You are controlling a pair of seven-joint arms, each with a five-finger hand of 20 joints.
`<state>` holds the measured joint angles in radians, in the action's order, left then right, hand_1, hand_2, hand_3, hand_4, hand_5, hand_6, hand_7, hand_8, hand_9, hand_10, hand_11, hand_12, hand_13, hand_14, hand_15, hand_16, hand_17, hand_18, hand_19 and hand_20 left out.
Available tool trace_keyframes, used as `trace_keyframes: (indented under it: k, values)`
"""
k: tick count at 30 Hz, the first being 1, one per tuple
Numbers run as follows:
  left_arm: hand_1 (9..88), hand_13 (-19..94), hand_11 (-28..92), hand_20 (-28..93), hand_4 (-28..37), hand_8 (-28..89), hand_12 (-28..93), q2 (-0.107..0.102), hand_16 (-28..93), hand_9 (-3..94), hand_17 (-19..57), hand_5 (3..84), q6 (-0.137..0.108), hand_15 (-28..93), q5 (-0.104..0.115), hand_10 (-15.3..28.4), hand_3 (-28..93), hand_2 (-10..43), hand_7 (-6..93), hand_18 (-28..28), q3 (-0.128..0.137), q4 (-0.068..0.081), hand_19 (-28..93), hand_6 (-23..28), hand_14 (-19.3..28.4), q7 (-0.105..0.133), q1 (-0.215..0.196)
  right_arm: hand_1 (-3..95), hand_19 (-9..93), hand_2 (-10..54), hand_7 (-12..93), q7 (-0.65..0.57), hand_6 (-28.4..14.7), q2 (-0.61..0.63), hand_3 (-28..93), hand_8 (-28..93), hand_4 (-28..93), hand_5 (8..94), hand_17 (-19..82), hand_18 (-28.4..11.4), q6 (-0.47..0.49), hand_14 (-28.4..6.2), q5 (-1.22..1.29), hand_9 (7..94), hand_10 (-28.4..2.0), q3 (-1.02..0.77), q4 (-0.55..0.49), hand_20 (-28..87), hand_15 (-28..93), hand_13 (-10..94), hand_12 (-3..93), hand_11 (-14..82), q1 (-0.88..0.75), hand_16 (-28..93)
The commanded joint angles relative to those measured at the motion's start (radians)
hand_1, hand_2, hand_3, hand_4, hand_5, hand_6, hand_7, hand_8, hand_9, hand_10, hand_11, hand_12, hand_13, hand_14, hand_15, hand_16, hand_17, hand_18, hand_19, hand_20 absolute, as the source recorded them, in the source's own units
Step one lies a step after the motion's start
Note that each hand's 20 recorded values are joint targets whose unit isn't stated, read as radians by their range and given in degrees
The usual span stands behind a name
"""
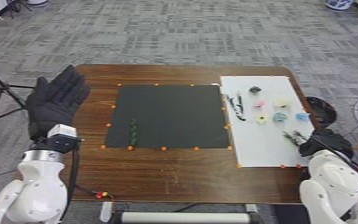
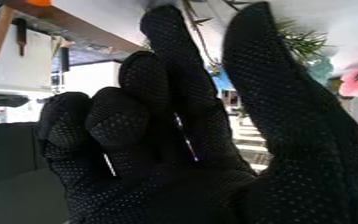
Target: Arrange flowers
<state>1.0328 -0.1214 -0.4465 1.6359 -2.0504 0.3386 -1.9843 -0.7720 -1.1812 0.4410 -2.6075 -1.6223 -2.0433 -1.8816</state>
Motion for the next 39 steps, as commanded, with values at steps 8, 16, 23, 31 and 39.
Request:
trace_keyframes:
  k: [8, 16, 23, 31, 39]
  values:
    - [25.3, 25, 17, 7, -28.3, -9, 8, 0.018, -3, 34.1, -5.5, 47.6, -0.023, 17, 0.005, 13.7, 69, 10.7, 9.3, 13.4, 0.055, -0.024, 33, 7.6, 13.0, 0.018, -0.059, 53.0, 89, -7.2, 29, 0.008, -3.4, 0.005, 67, 22, -22, 79.9, 38, -27.8, -0.175, -17.2, -0.025, 65.3, -18.3, 0.025, -0.008, 44, 77, 63, 60.2, 52.3, -0.013, 52]
    - [25.4, 25, 17, 7, -28.3, -9, 8, 0.032, -3, 33.9, -5.7, 47.2, -0.030, 17, -0.002, 13.7, 69, 10.7, 9.2, 13.6, 0.123, -0.039, 33, 7.6, 13.0, 0.036, -0.109, 52.0, 91, -8.0, 30, 0.028, -2.4, 0.018, 70, 23, -19, 80.5, 40, -27.5, -0.303, -16.3, 0.007, 67.4, -17.8, 0.064, -0.079, 44, 77, 66, 61.9, 51.9, 0.013, 52]
    - [25.3, 25, 17, 7, -28.3, -8, 8, 0.044, -3, 33.7, -5.7, 47.0, -0.038, 16, 0.013, 13.7, 69, 10.6, 9.0, 13.5, 0.168, -0.055, 33, 7.5, 12.9, 0.050, -0.162, 49.0, 93, -7.5, 33, 0.108, -1.9, 0.011, 70, 25, -14, 80.0, 48, -24.8, -0.333, -12.2, 0.050, 71.8, -13.8, 0.197, -0.120, 42, 74, 73, 60.8, 50.4, 0.126, 49]
    - [25.1, 25, 17, 7, -28.3, -8, 8, 0.024, -3, 34.0, -5.7, 47.0, -0.034, 16, 0.024, 13.6, 69, 10.4, 9.2, 13.5, 0.182, -0.067, 33, 7.2, 12.9, 0.047, -0.207, 48.0, 93, -6.4, 36, 0.220, -2.0, -0.098, 70, 26, -12, 78.6, 48, -24.6, -0.218, -11.9, 0.154, 72.4, -13.3, 0.393, -0.074, 43, 74, 73, 61.8, 50.5, 0.292, 49]
    - [24.9, 25, 17, 7, -28.3, -9, 8, 0.006, -3, 34.2, -5.6, 47.0, -0.036, 16, 0.024, 13.6, 70, 10.3, 9.2, 13.3, 0.164, -0.065, 32, 7.2, 12.7, 0.042, -0.182, 46.1, 93, -4.9, 40, 0.192, -1.9, -0.235, 71, 25, -10, 76.6, 51, -23.0, -0.076, -10.1, 0.178, 72.7, -13.3, 0.556, 0.069, 44, 72, 76, 59.7, 49.1, 0.388, 46]
